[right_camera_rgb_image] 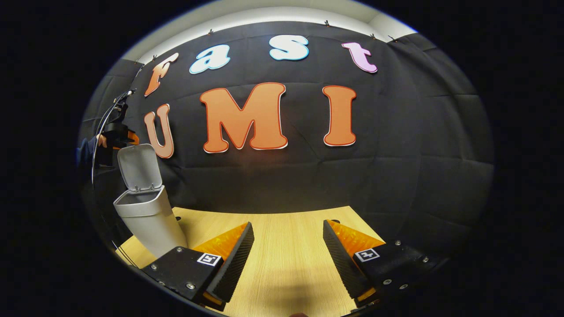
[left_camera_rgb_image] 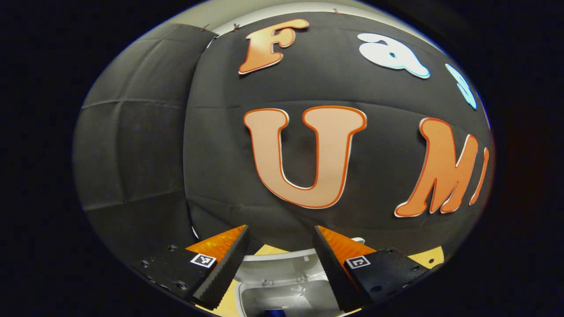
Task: Press the lid of the desktop garbage bin to open it, pick up the crumpled paper on the desktop and throw it into the bin, then pick up the pop can on the desktop and drop it into the bin, and finally close the garbage bin lid.
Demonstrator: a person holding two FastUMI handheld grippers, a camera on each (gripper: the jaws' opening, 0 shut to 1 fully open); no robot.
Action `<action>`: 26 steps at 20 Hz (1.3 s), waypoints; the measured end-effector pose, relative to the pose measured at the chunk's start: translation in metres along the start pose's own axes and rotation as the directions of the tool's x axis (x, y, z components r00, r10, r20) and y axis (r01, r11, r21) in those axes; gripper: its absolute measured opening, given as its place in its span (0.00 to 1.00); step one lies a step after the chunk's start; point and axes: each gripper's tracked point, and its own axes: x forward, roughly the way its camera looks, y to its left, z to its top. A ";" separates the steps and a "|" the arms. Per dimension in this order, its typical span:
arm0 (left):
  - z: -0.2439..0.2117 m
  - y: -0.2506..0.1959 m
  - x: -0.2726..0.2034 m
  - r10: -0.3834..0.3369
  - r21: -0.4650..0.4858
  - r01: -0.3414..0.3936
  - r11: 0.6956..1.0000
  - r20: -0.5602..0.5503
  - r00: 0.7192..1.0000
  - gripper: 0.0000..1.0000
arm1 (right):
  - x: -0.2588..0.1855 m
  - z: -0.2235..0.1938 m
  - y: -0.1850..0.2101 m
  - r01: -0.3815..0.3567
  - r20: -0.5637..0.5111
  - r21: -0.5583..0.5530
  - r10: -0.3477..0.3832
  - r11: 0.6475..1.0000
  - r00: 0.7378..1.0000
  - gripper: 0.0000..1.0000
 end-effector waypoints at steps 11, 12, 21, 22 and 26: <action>-0.090 -0.043 -0.050 -0.122 -0.028 0.120 0.992 -0.353 0.928 0.92 | 0.006 0.001 0.018 -0.059 0.003 -0.011 0.059 0.998 0.998 0.94; -0.102 -0.045 -0.054 -0.124 -0.034 0.120 0.992 -0.398 0.909 0.92 | 0.006 0.000 0.018 -0.062 0.003 -0.011 0.062 0.998 0.998 0.94; -0.210 -0.051 -0.085 -0.101 -0.020 0.127 0.992 -0.733 0.672 0.96 | 0.007 -0.006 0.011 -0.059 -0.002 0.008 0.059 0.998 0.998 0.94; -0.208 -0.052 -0.081 -0.082 0.008 0.129 0.992 -0.728 0.680 0.96 | 0.008 -0.006 0.009 -0.058 -0.002 0.006 0.058 0.998 0.998 0.94; -0.197 -0.055 -0.089 -0.090 0.082 0.200 0.976 -0.688 0.720 0.97 | 0.008 -0.012 0.006 -0.061 -0.019 0.015 0.061 0.998 0.998 0.94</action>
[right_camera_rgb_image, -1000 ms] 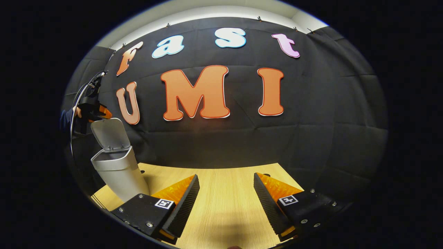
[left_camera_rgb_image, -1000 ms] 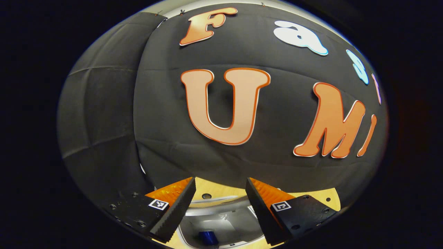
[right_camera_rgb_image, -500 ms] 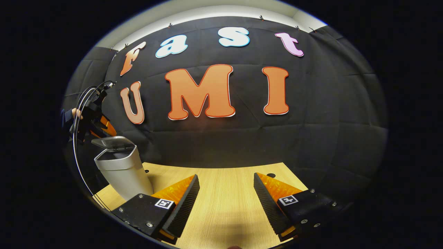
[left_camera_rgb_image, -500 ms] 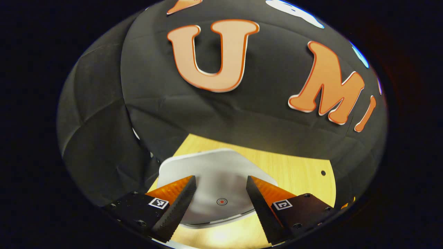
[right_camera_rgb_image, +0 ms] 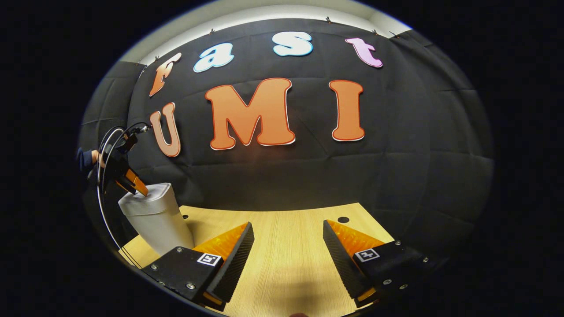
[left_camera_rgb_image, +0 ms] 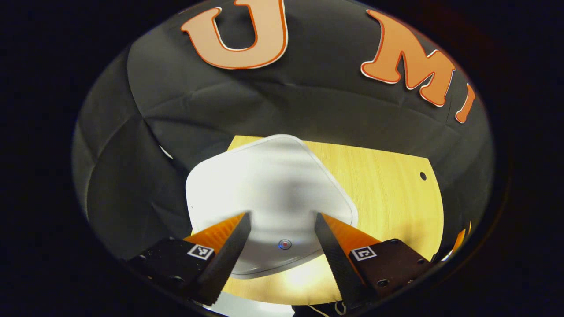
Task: Press the lid of the desktop garbage bin to open it, pick up the crumpled paper on the desktop and throw it into the bin, then pick up the pop can on the desktop and drop it into the bin, and finally close the garbage bin lid.
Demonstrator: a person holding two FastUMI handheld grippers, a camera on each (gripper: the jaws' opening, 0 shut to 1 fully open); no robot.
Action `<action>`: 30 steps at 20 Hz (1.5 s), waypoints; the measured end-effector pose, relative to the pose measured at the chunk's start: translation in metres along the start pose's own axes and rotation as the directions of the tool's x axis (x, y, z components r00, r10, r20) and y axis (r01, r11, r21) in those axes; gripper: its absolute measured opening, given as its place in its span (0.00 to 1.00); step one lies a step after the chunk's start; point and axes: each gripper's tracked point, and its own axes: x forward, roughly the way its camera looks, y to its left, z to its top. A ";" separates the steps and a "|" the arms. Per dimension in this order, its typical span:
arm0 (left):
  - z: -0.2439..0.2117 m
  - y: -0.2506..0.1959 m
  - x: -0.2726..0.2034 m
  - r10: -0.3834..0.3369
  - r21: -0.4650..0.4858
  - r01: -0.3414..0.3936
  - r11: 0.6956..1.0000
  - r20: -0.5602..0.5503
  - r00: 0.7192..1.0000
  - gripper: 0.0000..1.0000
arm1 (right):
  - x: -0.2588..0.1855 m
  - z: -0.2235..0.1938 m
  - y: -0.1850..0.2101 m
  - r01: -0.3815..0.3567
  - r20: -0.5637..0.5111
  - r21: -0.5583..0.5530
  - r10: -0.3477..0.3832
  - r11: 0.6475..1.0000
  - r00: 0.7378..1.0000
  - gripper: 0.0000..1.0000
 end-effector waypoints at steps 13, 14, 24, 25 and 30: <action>0.011 0.004 -0.006 0.053 -0.041 -0.047 0.998 0.134 0.990 0.95 | -0.004 0.019 -0.008 0.010 0.038 -0.012 -0.010 1.000 0.999 0.94; 0.012 0.002 -0.007 0.050 -0.035 -0.044 0.998 0.172 0.984 0.95 | -0.004 0.019 -0.007 0.007 0.040 -0.012 -0.007 1.000 0.999 0.94; 0.028 -0.012 -0.057 -0.018 0.080 -0.027 0.996 0.520 0.854 0.99 | -0.009 0.038 0.000 0.002 0.051 -0.037 0.000 0.999 0.999 0.94; 0.029 -0.017 -0.063 -0.032 0.075 -0.011 0.997 0.541 0.841 0.96 | -0.010 0.041 0.000 0.003 0.056 -0.040 0.000 0.999 0.998 0.94; 0.028 -0.044 -0.090 -0.053 0.038 0.036 0.999 0.666 0.744 0.98 | -0.014 0.047 0.003 0.000 0.062 -0.033 0.002 0.999 0.998 0.94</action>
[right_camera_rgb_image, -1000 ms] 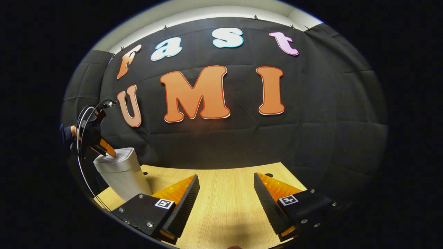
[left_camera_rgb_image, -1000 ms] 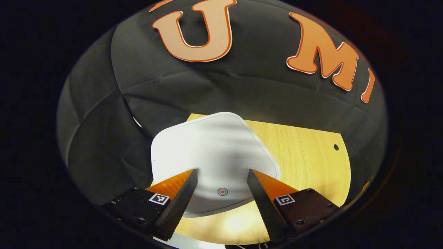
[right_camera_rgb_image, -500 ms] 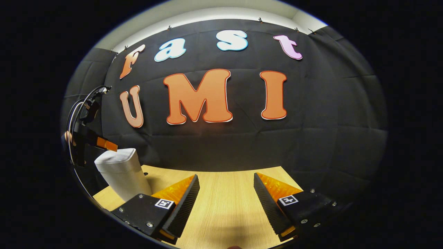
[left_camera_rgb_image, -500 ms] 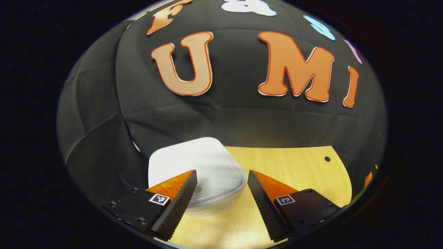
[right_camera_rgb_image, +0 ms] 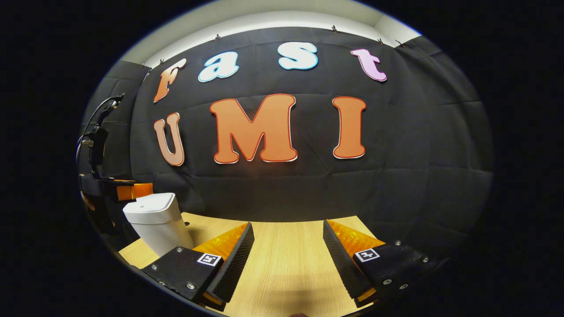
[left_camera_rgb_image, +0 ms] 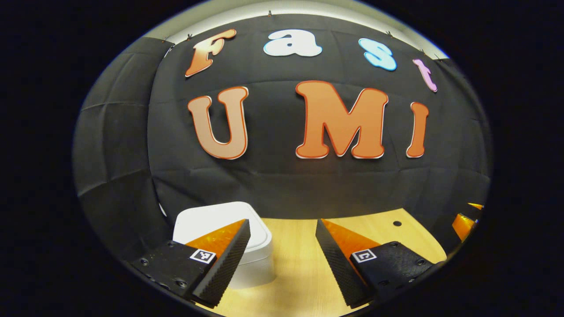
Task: Press the lid of the desktop garbage bin to open it, pick up the crumpled paper on the desktop and throw it into the bin, then pick up the pop can on the desktop and drop it into the bin, and finally close the garbage bin lid.
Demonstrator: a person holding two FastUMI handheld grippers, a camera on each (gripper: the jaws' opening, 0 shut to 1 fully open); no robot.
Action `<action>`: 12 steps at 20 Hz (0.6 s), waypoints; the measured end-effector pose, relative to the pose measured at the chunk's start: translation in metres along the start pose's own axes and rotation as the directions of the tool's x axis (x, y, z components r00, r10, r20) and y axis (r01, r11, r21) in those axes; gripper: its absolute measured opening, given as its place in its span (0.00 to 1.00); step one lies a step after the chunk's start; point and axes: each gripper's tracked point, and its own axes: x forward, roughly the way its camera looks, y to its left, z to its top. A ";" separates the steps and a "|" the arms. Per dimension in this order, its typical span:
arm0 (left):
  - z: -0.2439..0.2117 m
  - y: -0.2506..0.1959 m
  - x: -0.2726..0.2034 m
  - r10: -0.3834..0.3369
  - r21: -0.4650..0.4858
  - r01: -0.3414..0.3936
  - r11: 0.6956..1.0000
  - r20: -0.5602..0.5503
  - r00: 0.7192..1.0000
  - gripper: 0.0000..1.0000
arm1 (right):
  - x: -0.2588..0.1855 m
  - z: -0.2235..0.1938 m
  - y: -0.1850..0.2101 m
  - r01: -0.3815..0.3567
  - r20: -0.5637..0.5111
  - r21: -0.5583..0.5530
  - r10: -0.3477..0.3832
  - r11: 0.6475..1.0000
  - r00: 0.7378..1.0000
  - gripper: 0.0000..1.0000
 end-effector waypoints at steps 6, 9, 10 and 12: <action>-0.010 -0.032 -0.026 -0.023 -0.006 0.023 1.000 0.056 0.998 0.94 | -0.005 -0.004 0.001 -0.002 -0.002 -0.007 0.002 1.000 1.000 0.94; -0.024 -0.045 -0.039 -0.022 -0.088 0.026 0.996 0.040 0.999 0.94 | -0.006 -0.006 0.001 0.003 -0.004 -0.006 -0.003 1.000 1.000 0.94; -0.026 -0.052 -0.042 -0.030 -0.111 0.034 0.993 0.039 0.999 0.94 | -0.006 -0.007 0.000 0.008 -0.005 -0.006 -0.008 1.000 1.000 0.94; -0.032 -0.062 -0.045 -0.039 -0.106 0.043 0.993 0.032 0.999 0.94 | -0.007 -0.009 -0.002 0.011 -0.010 0.002 -0.011 1.000 1.000 0.94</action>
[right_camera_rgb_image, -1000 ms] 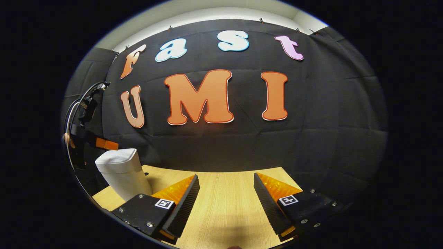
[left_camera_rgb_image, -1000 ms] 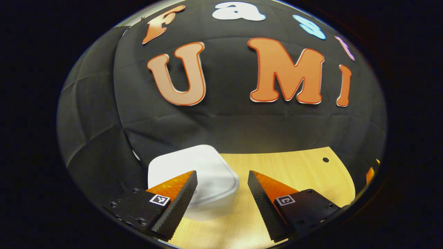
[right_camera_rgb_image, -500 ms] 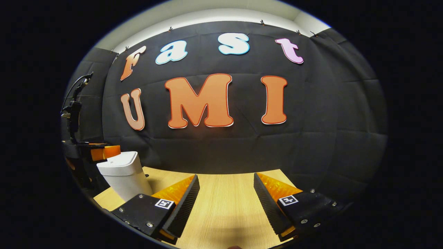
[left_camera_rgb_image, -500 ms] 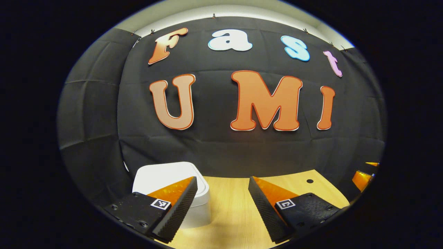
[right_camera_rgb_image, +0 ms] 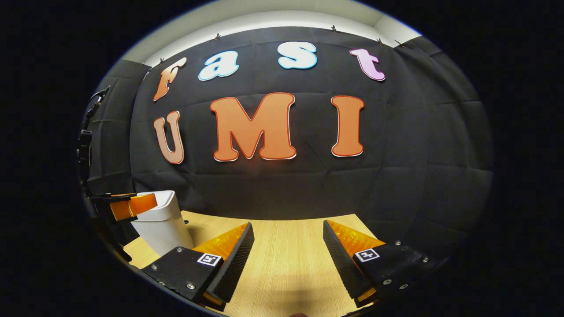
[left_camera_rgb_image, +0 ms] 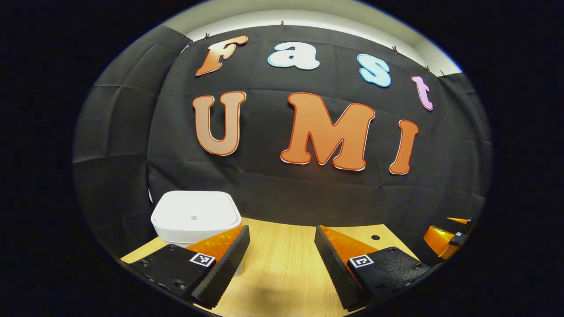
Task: Press the lid of the desktop garbage bin to open it, pick up the crumpled paper on the desktop and throw it into the bin, then pick up the pop can on the desktop and drop it into the bin, and finally close the garbage bin lid.
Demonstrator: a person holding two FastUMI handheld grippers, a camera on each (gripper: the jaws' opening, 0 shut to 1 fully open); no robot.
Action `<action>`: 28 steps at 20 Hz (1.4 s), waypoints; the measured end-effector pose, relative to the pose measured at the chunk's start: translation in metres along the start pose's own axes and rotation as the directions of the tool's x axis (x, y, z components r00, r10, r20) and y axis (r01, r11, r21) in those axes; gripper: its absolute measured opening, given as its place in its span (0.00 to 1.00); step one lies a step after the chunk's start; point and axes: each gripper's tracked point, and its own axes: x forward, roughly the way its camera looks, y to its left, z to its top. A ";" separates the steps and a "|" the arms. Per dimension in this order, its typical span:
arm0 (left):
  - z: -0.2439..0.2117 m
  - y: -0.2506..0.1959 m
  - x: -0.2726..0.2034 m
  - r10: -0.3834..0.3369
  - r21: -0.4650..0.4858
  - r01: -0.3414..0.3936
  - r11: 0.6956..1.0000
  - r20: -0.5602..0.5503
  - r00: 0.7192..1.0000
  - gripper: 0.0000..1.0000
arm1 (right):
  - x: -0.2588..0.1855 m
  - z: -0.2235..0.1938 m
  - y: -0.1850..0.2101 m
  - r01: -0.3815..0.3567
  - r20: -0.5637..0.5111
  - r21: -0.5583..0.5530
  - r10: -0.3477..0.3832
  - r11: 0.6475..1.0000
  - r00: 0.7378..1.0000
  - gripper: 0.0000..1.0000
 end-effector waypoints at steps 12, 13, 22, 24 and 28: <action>-0.019 -0.048 -0.019 -0.062 0.046 0.063 0.997 -0.008 0.998 0.94 | -0.009 -0.002 -0.003 0.014 0.015 0.011 -0.014 1.000 1.000 0.94; -0.017 -0.050 -0.019 -0.068 0.048 0.068 0.996 -0.003 0.998 0.94 | -0.010 -0.003 -0.001 0.012 0.013 0.009 -0.012 1.000 1.000 0.94; -0.013 -0.056 -0.032 -0.076 0.083 0.072 0.994 0.044 0.996 0.94 | -0.015 -0.006 0.006 -0.008 0.014 0.001 0.008 1.000 1.000 0.94; -0.017 -0.055 -0.033 -0.073 0.086 0.070 0.994 0.036 0.997 0.94 | -0.016 -0.009 0.007 -0.015 0.010 0.001 0.015 1.000 1.000 0.94; -0.015 -0.053 -0.036 -0.066 0.091 0.062 0.994 0.046 0.997 0.94 | -0.018 -0.008 0.008 -0.019 0.011 -0.002 0.019 1.000 1.000 0.94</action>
